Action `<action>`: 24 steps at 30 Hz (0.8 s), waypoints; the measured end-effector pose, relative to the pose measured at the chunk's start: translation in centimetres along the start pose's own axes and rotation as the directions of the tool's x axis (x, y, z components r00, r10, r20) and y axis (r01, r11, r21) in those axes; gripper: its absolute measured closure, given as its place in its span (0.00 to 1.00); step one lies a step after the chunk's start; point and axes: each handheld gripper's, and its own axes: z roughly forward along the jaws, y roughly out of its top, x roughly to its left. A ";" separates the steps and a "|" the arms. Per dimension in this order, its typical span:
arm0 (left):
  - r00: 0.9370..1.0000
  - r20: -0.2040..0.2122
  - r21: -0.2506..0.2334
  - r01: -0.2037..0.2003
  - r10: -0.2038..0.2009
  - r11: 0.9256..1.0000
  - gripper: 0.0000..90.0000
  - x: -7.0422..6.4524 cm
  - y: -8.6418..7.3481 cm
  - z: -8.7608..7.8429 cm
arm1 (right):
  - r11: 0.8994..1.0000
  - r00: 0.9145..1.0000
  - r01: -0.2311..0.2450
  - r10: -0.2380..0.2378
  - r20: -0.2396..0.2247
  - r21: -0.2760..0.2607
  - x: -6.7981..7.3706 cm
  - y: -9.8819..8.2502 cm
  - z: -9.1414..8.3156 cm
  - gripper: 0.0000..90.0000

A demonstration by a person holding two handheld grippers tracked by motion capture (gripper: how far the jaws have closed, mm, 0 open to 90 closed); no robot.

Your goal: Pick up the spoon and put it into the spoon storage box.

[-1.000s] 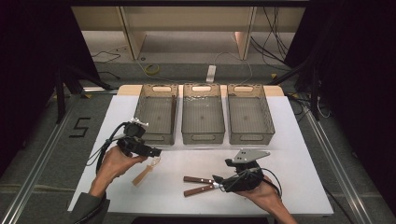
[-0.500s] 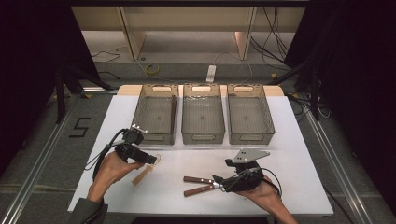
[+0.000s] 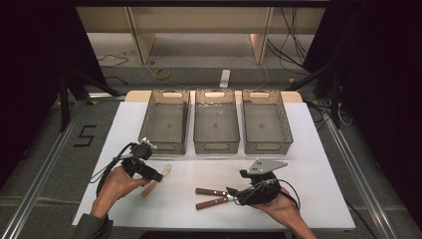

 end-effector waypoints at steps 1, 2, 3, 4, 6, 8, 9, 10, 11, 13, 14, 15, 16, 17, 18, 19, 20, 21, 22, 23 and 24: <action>1.000 -0.002 0.008 0.002 -0.002 1.000 0.25 0.0 0.0 0.0 | 1.000 1.000 -0.001 0.001 0.000 -0.001 0.0 0.0 0.0 0.30; 1.000 -0.005 0.016 0.003 -0.003 1.000 0.26 0.0 -0.1 0.1 | 1.000 1.000 -0.002 0.002 -0.001 -0.002 0.0 0.0 0.0 0.30; 1.000 -0.006 0.031 -0.004 0.004 1.000 0.26 0.1 -0.1 0.1 | 1.000 1.000 -0.003 0.003 0.000 -0.001 0.0 0.0 0.0 0.30; 1.000 -0.002 0.040 0.000 0.000 0.999 0.27 0.0 -0.1 0.2 | 1.000 1.000 -0.001 0.001 0.000 -0.001 0.0 0.0 0.0 0.30; 1.000 -0.001 0.054 -0.007 0.007 0.998 0.28 -0.1 -0.2 0.2 | 1.000 1.000 -0.001 0.001 0.000 0.000 0.0 0.0 0.0 0.30; 1.000 0.001 0.052 -0.015 0.015 0.999 0.31 -0.2 -0.3 0.1 | 1.000 1.000 -0.001 0.001 0.000 0.004 -0.1 0.0 0.1 0.30; 1.000 0.006 0.053 -0.016 0.016 0.998 0.32 -0.1 -0.4 0.1 | 1.000 1.000 -0.001 0.001 0.001 0.005 -0.1 0.0 0.2 0.30; 1.000 0.006 0.058 -0.024 0.024 0.998 0.34 -0.1 -0.4 0.1 | 1.000 1.000 -0.002 0.002 0.003 0.005 0.0 0.0 0.2 0.30; 1.000 0.003 0.056 -0.022 0.022 0.998 0.36 -0.1 -0.4 0.1 | 1.000 1.000 0.001 -0.001 0.004 0.006 0.0 0.0 0.2 0.30; 1.000 -0.001 0.068 -0.030 0.030 0.997 0.40 -0.2 -0.4 0.2 | 1.000 1.000 0.004 -0.004 0.006 0.007 0.1 0.0 0.1 0.30; 0.999 -0.001 0.073 -0.035 0.035 0.997 0.41 -0.3 -0.4 0.2 | 1.000 1.000 0.004 -0.004 0.005 0.005 0.1 0.0 0.1 0.30; 0.999 0.002 0.073 -0.039 0.038 0.997 0.42 -0.3 -0.5 0.4 | 1.000 1.000 0.000 0.000 0.005 0.005 0.1 0.0 0.1 0.30; 0.999 0.005 0.083 -0.046 0.045 0.996 0.44 -0.4 -0.5 0.4 | 1.000 1.000 -0.001 0.001 0.006 0.005 0.1 0.0 0.1 0.30; 0.999 0.008 0.094 -0.050 0.049 0.994 0.46 -0.4 -0.5 0.5 | 1.000 1.000 -0.001 0.001 0.007 0.007 0.0 0.0 0.2 0.30; 0.998 0.007 0.101 -0.057 0.056 0.993 0.47 -0.4 -0.6 0.7 | 1.000 1.000 0.001 -0.001 0.006 0.009 0.1 0.0 0.2 0.30; 0.998 0.009 0.107 -0.060 0.059 0.992 0.48 -0.5 -0.6 0.7 | 1.000 1.000 0.003 -0.003 0.007 0.010 0.1 -0.1 0.2 0.30; 0.998 0.012 0.106 -0.062 0.061 0.992 0.49 -0.6 -0.6 0.7 | 1.000 1.000 0.001 -0.001 0.007 0.008 0.1 -0.1 0.2 0.30; 0.998 0.018 0.104 -0.066 0.064 0.992 0.51 -0.6 -0.6 0.7 | 1.000 1.000 0.003 -0.003 0.007 0.009 0.1 -0.1 0.2 0.30; 0.998 0.021 0.102 -0.068 0.066 0.992 0.52 -0.7 -0.7 0.7 | 1.000 1.000 0.000 0.000 0.009 0.007 0.1 -0.1 0.1 0.30; 0.997 0.026 0.105 -0.074 0.072 0.992 0.53 -0.7 -0.7 0.8 | 1.000 1.000 0.002 -0.002 0.008 0.006 0.0 -0.1 0.1 0.30; 0.997 0.028 0.109 -0.075 0.072 0.991 0.56 -0.7 -0.8 0.9 | 1.000 1.000 0.002 -0.002 0.007 0.006 0.0 -0.1 0.1 0.30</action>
